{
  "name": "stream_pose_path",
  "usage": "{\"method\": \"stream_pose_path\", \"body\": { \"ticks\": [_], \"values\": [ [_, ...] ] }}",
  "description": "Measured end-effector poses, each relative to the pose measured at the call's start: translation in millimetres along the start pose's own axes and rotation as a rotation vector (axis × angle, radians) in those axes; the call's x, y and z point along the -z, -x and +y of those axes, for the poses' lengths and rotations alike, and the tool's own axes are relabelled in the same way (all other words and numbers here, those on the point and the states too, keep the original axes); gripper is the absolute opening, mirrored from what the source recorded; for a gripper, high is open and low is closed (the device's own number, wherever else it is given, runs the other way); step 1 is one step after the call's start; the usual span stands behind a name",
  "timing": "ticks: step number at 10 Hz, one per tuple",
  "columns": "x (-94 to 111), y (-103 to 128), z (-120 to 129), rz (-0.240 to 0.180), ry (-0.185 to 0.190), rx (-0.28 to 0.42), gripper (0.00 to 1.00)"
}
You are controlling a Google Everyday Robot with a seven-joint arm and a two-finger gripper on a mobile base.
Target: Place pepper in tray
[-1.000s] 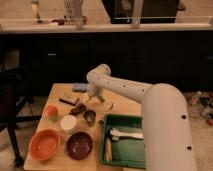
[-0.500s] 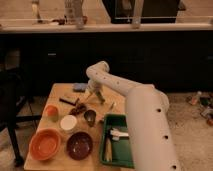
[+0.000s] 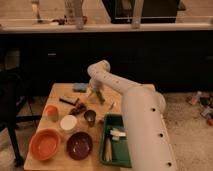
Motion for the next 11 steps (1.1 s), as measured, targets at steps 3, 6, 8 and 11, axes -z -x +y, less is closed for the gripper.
{"method": "stream_pose_path", "body": {
  "ticks": [3, 6, 8, 11],
  "values": [
    [-9.3, -1.0, 1.1, 0.018, 0.005, -0.003, 0.8],
    [-16.6, -1.0, -6.3, 0.027, 0.022, -0.022, 0.6],
    [-16.6, -1.8, -11.9, 0.023, 0.034, -0.034, 0.4],
    [-13.2, -2.1, -13.1, 0.022, 0.032, -0.032, 0.1]
  ]
}}
